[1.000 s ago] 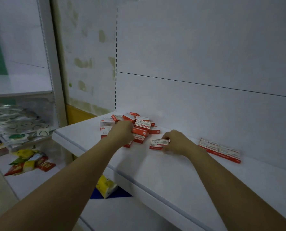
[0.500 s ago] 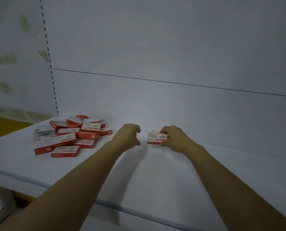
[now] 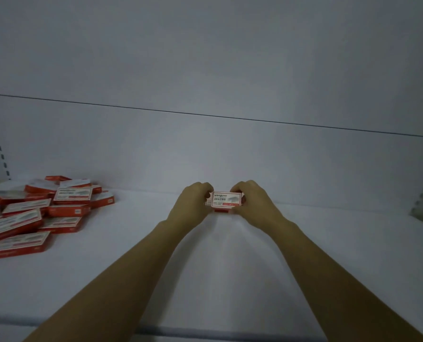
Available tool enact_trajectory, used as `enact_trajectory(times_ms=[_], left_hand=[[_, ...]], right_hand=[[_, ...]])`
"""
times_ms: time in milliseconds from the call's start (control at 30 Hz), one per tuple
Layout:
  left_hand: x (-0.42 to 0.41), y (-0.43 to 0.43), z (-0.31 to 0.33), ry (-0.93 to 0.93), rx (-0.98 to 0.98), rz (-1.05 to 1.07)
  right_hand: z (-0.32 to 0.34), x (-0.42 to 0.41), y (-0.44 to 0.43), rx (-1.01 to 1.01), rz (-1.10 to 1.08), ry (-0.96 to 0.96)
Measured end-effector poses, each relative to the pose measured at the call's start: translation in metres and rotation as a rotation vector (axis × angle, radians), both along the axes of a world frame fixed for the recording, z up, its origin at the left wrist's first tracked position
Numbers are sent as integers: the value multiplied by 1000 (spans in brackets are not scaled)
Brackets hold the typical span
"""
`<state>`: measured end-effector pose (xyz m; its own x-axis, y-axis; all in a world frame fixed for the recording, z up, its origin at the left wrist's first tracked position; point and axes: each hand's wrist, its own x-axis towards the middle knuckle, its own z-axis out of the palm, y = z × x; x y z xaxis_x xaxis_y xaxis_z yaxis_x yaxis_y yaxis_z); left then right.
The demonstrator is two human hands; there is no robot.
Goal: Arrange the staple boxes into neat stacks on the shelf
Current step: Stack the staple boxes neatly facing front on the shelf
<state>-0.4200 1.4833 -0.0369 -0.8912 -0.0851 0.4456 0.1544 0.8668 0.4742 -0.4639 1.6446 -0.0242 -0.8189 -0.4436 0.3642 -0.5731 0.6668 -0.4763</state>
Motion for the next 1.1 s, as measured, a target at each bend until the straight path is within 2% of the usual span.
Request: enact_trajectory(times_ms=[233,400,767,933,1100], left_hand=[[-5,3,-7,25,95,-30],[-8,-4,-3,-51,324,-62],[-12,-23,-4,-95,898,-140],[-18,-24,-6,-132,1002,-79],[-20,-25,-7,-211,1058,-71]], right_hand=[[-5,-3,6,-85,-2,1],[-2,-10,4,-150,0,-27],[-9,-32,-14,-610,76,-498],[-18,-34,-29,-766,22,-717],[-17,-31,-28,-798,41,-840]])
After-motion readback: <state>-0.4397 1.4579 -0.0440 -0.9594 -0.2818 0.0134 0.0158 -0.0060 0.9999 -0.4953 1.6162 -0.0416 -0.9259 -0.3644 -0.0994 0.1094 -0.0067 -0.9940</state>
